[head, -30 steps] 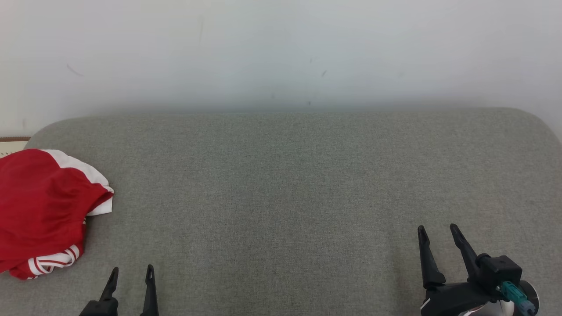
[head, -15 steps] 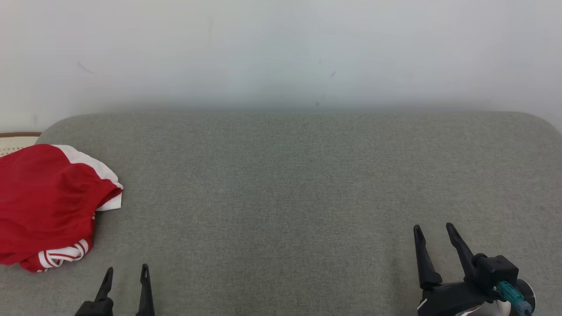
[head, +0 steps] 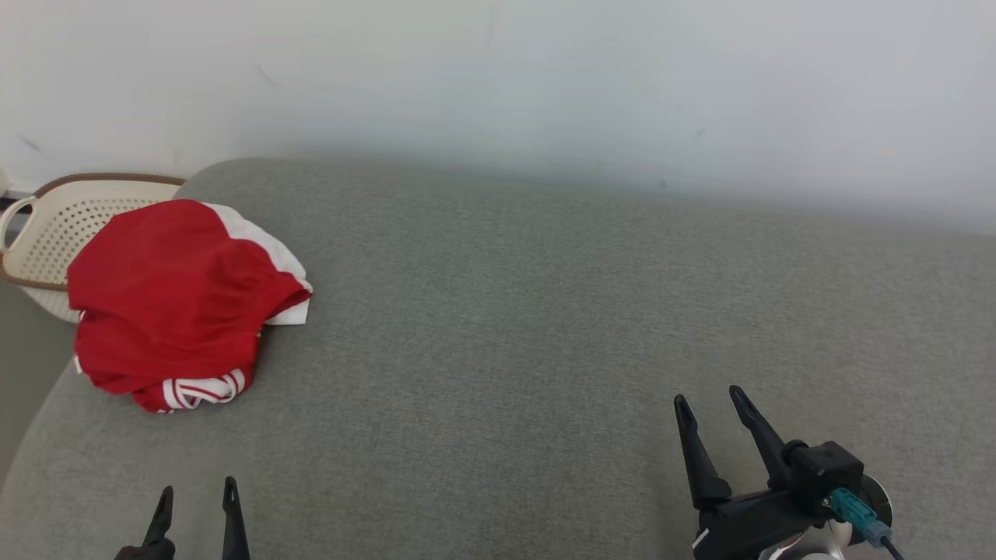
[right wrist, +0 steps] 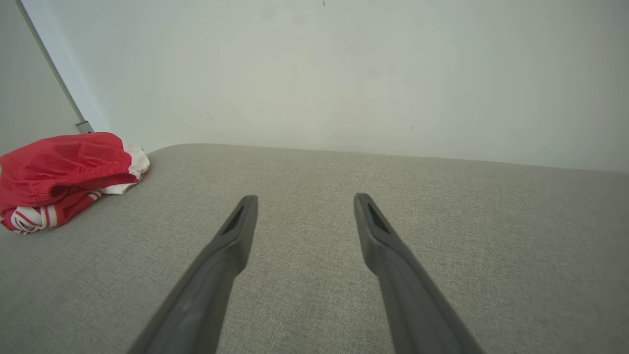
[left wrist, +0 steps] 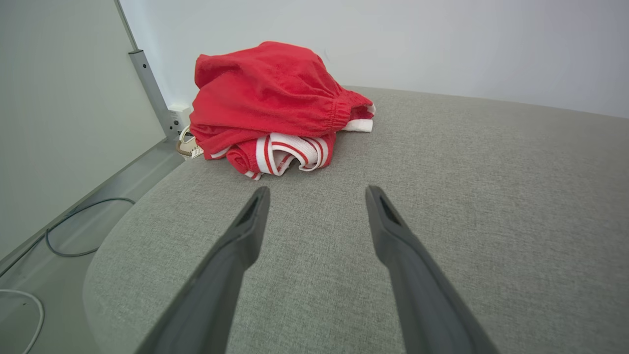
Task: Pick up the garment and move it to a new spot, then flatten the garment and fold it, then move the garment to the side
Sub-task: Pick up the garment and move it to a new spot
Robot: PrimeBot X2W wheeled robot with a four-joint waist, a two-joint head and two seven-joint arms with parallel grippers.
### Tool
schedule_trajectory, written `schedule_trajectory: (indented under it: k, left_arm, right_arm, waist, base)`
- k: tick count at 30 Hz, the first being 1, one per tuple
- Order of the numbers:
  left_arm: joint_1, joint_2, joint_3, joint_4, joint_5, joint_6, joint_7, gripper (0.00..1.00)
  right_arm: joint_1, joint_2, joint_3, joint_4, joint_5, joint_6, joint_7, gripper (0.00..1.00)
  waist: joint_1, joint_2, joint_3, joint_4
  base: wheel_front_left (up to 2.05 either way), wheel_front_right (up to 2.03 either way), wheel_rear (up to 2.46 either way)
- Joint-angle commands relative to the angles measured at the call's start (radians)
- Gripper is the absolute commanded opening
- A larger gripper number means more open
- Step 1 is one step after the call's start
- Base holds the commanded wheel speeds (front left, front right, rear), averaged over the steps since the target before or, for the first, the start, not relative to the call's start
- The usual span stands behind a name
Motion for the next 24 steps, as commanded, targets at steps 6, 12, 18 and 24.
schedule_trajectory:
  k: [6, 12, 18, 24]
  left_arm:
    - [0.009, 0.008, 0.027, -0.003, -0.011, -0.002, -0.005, 1.0]
    - [0.009, 0.005, 0.045, -0.012, -0.013, -0.006, -0.005, 1.0]
    - [-0.074, 0.002, 0.101, 0.011, -0.087, -0.083, -0.005, 1.0]
    - [-0.207, 0.059, 0.123, 0.093, -0.066, -0.153, -0.005, 1.0]
  right_arm:
    - [-0.026, 0.001, 0.024, 0.009, 0.013, 0.0, -0.005, 1.0]
    - [-0.033, 0.004, 0.03, 0.01, 0.012, 0.0, -0.005, 1.0]
    - [-0.058, -0.026, 0.04, 0.004, 0.02, 0.0, -0.005, 1.0]
    - [-0.072, -0.06, 0.038, -0.001, 0.022, 0.0, -0.005, 1.0]
  waist:
    - [0.0, -0.0001, 0.025, 0.126]
    - [0.0, -0.0001, 0.042, 0.156]
    - [0.0, -0.0001, 0.092, 0.127]
    - [0.0, -0.0001, 0.146, 0.092]
  base:
    - [0.0, 0.0, 0.0]
    - [0.0, 0.0, 0.0]
    - [0.0, 0.0, 0.0]
    - [0.0, 0.0, 0.0]
